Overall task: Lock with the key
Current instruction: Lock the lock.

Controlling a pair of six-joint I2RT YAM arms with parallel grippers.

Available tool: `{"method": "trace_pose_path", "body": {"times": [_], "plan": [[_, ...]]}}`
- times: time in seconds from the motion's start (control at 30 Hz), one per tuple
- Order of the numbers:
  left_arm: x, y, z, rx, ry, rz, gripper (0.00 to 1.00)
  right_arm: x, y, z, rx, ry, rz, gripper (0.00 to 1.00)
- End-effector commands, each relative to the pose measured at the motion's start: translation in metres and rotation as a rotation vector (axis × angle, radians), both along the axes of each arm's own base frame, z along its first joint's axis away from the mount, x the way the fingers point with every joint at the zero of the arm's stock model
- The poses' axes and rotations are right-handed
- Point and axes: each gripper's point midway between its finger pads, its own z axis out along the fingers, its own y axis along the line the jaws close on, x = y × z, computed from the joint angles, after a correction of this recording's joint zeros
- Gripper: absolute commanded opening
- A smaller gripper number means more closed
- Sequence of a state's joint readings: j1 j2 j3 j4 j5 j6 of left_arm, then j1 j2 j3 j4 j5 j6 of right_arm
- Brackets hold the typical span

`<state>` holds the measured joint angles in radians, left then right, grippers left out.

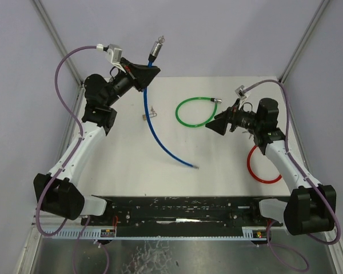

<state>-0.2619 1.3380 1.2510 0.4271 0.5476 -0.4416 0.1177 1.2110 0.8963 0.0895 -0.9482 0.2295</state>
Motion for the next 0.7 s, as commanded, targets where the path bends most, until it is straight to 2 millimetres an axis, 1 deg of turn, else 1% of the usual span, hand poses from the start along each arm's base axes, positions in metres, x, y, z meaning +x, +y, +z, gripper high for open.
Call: {"method": "trace_pose_path", "body": {"times": [0.0, 0.13, 0.2, 0.27, 0.33, 0.43, 0.53, 0.57, 0.6, 0.67], "plan": [[-0.026, -0.002, 0.071, -0.197, -0.099, -0.155, 0.00, -0.011, 0.015, 0.075, 0.312, -0.135, 0.056, 1.00], [-0.017, 0.006, 0.085, -0.258, -0.115, -0.100, 0.00, -0.010, 0.016, 0.061, 0.395, -0.024, 0.034, 1.00], [-0.012, 0.014, 0.090, -0.298, -0.121, -0.050, 0.00, -0.013, 0.017, 0.059, 0.444, -0.003, 0.045, 1.00], [-0.006, 0.018, 0.095, -0.315, -0.122, -0.017, 0.00, -0.019, 0.019, 0.061, 0.469, -0.022, 0.096, 1.00], [-0.005, 0.017, 0.102, -0.313, -0.126, -0.026, 0.00, -0.027, 0.024, 0.062, 0.459, -0.078, 0.165, 1.00], [-0.005, 0.009, 0.108, -0.312, -0.115, -0.080, 0.00, -0.046, 0.038, 0.057, 0.400, -0.209, 0.301, 1.00], [-0.007, 0.004, 0.116, -0.317, -0.114, -0.119, 0.00, -0.071, 0.053, 0.049, 0.317, -0.411, 0.465, 1.00], [-0.008, 0.004, 0.118, -0.317, -0.116, -0.127, 0.00, -0.079, 0.056, 0.044, 0.284, -0.459, 0.520, 1.00], [-0.009, 0.003, 0.121, -0.316, -0.120, -0.136, 0.00, -0.083, 0.058, 0.038, 0.251, -0.482, 0.565, 1.00], [-0.012, 0.000, 0.125, -0.309, -0.127, -0.157, 0.00, -0.080, 0.059, 0.031, 0.213, -0.458, 0.586, 1.00]]}}
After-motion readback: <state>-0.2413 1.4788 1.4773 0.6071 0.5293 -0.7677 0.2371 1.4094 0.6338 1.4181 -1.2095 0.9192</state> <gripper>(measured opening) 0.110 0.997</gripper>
